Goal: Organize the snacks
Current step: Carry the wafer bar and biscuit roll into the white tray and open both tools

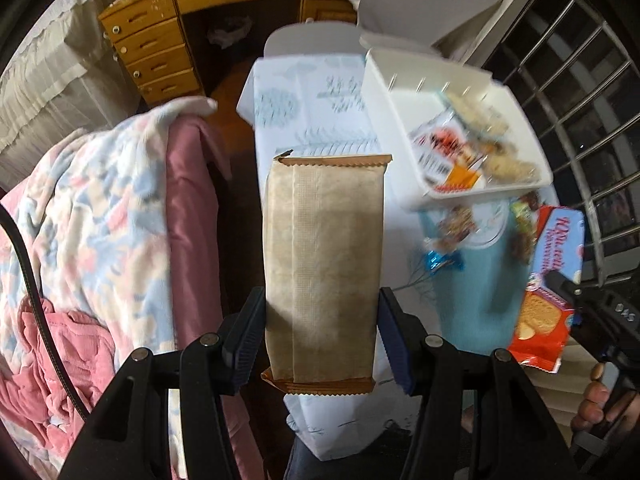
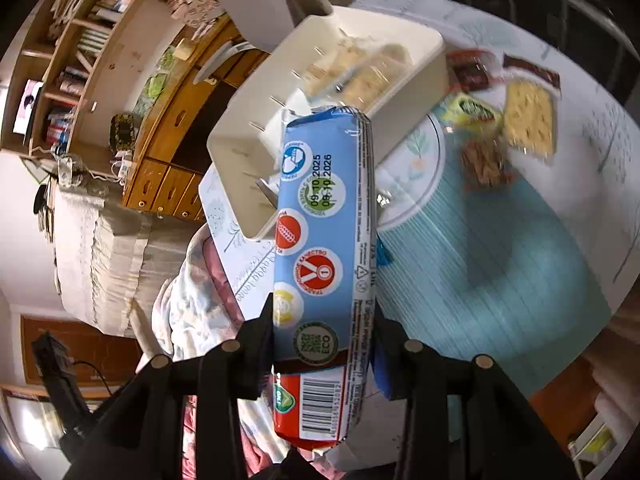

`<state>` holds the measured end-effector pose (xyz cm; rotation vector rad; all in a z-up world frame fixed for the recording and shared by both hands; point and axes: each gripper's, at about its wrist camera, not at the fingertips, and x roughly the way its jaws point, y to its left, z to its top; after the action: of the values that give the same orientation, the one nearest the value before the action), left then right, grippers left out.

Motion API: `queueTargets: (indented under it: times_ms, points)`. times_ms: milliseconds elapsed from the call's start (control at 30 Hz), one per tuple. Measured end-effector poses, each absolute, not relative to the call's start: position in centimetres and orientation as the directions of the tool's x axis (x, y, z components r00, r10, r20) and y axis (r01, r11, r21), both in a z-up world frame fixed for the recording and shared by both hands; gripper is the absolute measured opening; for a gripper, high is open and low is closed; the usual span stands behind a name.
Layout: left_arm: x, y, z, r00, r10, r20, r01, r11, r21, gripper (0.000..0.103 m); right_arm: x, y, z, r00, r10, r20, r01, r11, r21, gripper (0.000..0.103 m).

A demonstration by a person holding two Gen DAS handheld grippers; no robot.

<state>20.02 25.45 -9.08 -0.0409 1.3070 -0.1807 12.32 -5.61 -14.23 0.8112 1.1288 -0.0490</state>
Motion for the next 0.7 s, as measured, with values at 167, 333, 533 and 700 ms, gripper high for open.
queueTargets:
  times_ms: [167, 333, 533, 700]
  points:
    - [20.2, 24.4, -6.3, 0.282, -0.161, -0.946, 0.114, 0.984, -0.134, 0.053, 13.8, -6.3, -12.4, 0.47, 0.374, -0.8, 0.373, 0.737, 0.564, 0.04]
    - [20.7, 22.7, -4.5, 0.295, -0.149, -0.944, 0.091, 0.988, -0.127, 0.053, 15.7, -7.5, -10.4, 0.48, 0.395, -0.784, 0.315, 0.756, 0.574, 0.04]
    - [21.9, 19.7, -3.3, 0.288, -0.15, -0.946, 0.067, 0.988, -0.136, 0.053, 18.6, -9.1, -8.5, 0.483, 0.422, -0.767, 0.238, 0.78, 0.579, 0.04]
    - [23.8, 16.5, -2.8, 0.284, -0.141, -0.948, 0.057, 0.99, -0.131, 0.053, 21.3, -10.7, -7.6, 0.486, 0.448, -0.75, 0.185, 0.786, 0.59, 0.04]
